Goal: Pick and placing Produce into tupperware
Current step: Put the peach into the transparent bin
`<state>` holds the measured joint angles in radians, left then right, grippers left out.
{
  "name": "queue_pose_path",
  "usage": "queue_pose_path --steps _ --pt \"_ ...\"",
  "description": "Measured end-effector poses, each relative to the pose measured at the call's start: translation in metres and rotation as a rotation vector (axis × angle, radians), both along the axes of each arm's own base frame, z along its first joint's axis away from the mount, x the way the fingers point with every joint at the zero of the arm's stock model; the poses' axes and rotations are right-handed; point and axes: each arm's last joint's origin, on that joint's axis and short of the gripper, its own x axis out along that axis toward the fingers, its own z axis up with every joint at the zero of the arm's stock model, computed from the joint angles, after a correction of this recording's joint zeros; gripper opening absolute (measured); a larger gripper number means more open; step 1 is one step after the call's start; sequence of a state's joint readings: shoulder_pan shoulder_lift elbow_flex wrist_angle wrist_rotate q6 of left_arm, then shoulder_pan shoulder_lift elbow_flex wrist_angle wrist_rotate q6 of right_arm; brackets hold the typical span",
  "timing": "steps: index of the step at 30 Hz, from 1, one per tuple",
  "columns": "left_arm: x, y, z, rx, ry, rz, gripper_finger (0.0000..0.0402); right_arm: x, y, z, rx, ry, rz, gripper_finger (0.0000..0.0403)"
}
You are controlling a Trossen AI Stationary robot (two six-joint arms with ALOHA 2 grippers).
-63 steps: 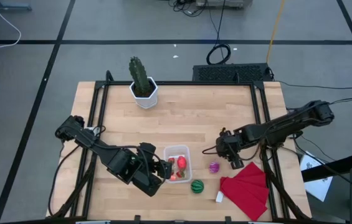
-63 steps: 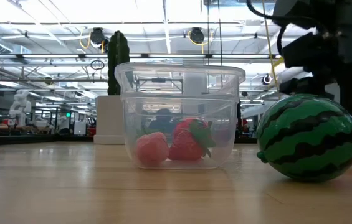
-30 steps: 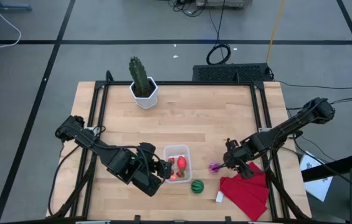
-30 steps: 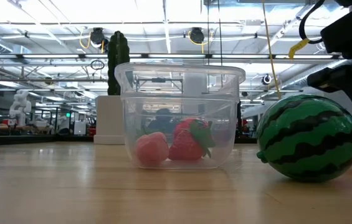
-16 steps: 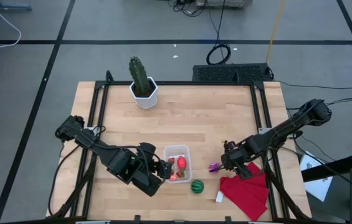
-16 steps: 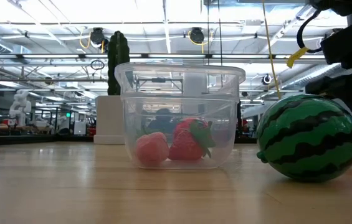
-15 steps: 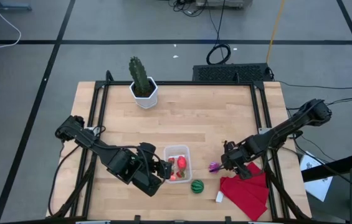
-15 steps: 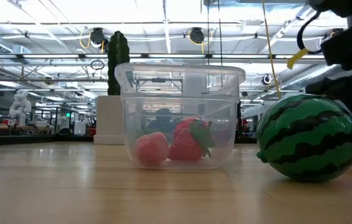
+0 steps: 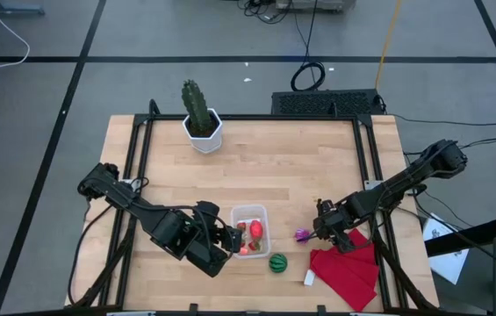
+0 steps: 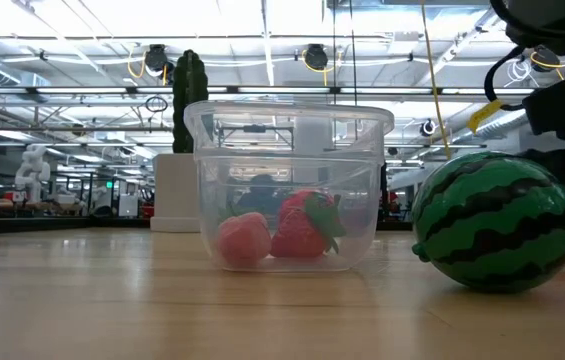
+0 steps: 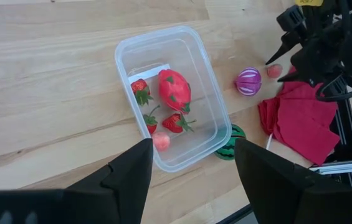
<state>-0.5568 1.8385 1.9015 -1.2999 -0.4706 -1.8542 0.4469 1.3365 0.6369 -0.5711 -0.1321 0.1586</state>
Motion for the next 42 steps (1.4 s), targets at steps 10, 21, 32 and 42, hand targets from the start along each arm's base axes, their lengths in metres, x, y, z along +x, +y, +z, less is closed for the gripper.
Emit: queue_pose_path --steps 10,21,32,42 --pt "0.000 0.000 0.000 -0.005 -0.003 0.005 0.0230 0.001 -0.001 0.000 -0.027 -0.018 0.004 0.0180" --pt "0.000 0.000 0.000 -0.005 -0.003 0.005 0.0230 0.000 -0.001 0.000 -0.029 -0.015 0.004 0.0110" --pt "-0.001 0.001 -0.001 0.006 0.012 -0.001 0.0230 0.002 -0.001 0.006 -0.043 0.004 0.024 0.0092" --pt "-0.024 0.005 -0.006 0.053 0.218 0.057 0.0230 0.035 0.001 0.058 -0.018 -0.137 0.075 0.0093"
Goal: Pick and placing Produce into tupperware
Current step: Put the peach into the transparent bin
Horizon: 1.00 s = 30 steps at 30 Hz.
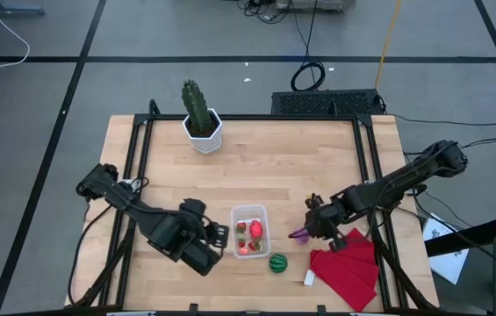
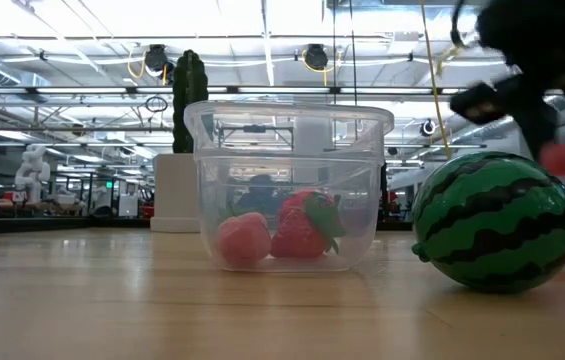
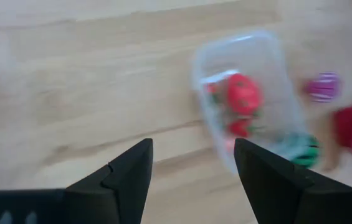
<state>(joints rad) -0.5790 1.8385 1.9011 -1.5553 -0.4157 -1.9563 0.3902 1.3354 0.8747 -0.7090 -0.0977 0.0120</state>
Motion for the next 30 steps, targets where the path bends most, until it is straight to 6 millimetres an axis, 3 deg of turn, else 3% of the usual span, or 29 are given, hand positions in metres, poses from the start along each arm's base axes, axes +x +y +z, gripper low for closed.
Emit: queue_pose_path --steps 3,9,15,22,30 --pt "-0.006 -0.006 0.000 -0.021 0.008 0.018 0.0230 0.013 0.000 0.021 0.021 -0.084 0.009 0.0093" --pt "-0.029 -0.011 0.020 0.001 -0.102 -0.004 0.0230 0.044 -0.005 0.059 0.062 -0.281 -0.001 0.0093" --pt "-0.057 -0.005 0.025 0.016 -0.171 0.035 0.0230 0.084 -0.006 0.073 0.064 -0.367 -0.001 0.0093" --pt "-0.090 0.003 -0.001 -0.004 -0.121 0.142 0.0230 0.127 0.006 0.058 0.038 -0.345 0.048 0.0093" --pt "-0.098 0.005 -0.008 0.004 -0.105 0.145 0.0230 0.161 0.015 0.022 0.005 -0.266 0.085 0.0093"
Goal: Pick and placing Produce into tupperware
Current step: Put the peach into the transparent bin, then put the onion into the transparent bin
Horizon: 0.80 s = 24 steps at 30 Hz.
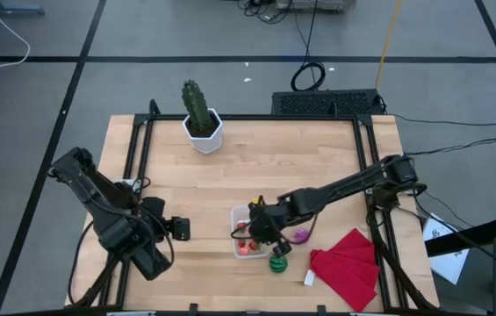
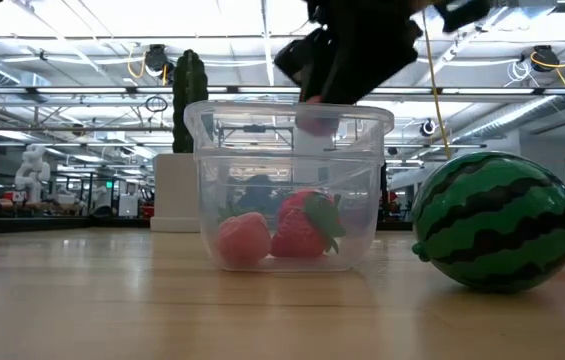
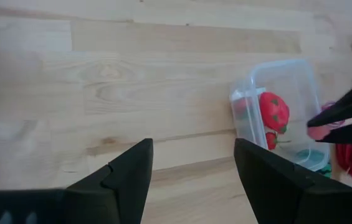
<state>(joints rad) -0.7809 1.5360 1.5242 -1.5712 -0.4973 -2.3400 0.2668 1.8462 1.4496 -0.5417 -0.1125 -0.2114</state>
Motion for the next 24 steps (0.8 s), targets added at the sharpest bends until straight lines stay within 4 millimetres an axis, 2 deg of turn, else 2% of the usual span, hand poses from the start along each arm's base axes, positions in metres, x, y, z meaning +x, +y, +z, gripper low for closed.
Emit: queue_pose_path --steps 7,18,24 --pt "0.000 0.000 0.000 0.003 0.003 -0.008 0.0230 0.009 0.002 -0.021 -0.039 0.037 0.038 0.0107" --pt "0.000 0.000 0.000 0.006 0.006 -0.012 0.0230 0.014 -0.009 -0.018 -0.043 0.013 0.018 0.0148" --pt "0.000 0.000 0.000 0.006 0.005 -0.012 0.0230 0.014 -0.009 -0.018 -0.044 0.012 0.018 0.0162"
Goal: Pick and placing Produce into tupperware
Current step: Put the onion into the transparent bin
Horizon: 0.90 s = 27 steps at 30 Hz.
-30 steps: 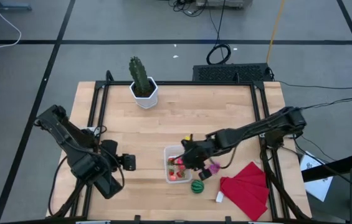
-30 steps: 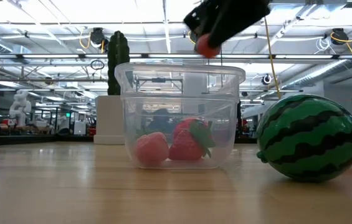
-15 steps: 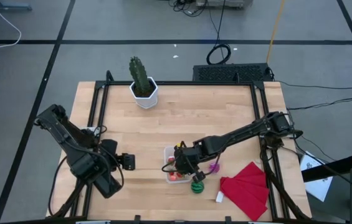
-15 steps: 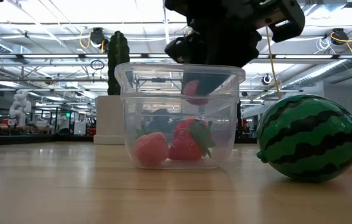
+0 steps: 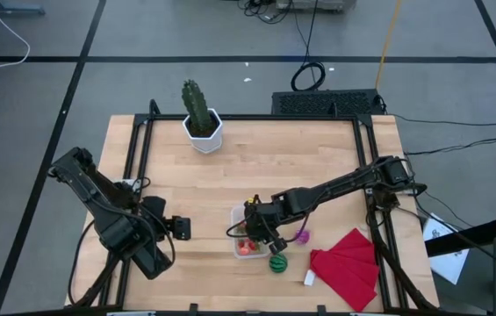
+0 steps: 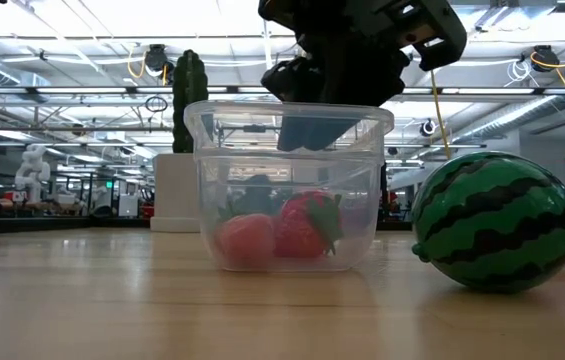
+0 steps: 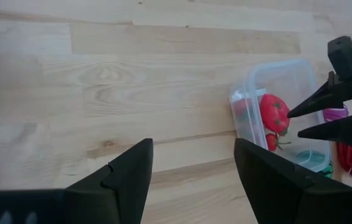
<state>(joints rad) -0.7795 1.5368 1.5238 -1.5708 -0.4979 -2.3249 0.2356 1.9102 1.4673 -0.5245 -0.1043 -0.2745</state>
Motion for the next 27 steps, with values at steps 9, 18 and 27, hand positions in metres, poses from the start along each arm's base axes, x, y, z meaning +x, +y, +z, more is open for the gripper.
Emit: queue_pose_path --steps 9,18,27 --pt "0.001 0.000 0.000 -0.002 -0.002 0.005 0.0230 -0.012 0.001 0.048 -0.160 -0.103 0.032 0.0164" --pt "0.009 0.001 0.000 -0.032 -0.034 -0.005 0.0230 -0.088 -0.005 0.110 -0.119 0.077 -0.092 0.0164" --pt "0.012 0.003 0.000 -0.041 -0.045 0.002 0.0230 -0.114 0.002 0.119 -0.056 0.192 -0.262 0.0164"
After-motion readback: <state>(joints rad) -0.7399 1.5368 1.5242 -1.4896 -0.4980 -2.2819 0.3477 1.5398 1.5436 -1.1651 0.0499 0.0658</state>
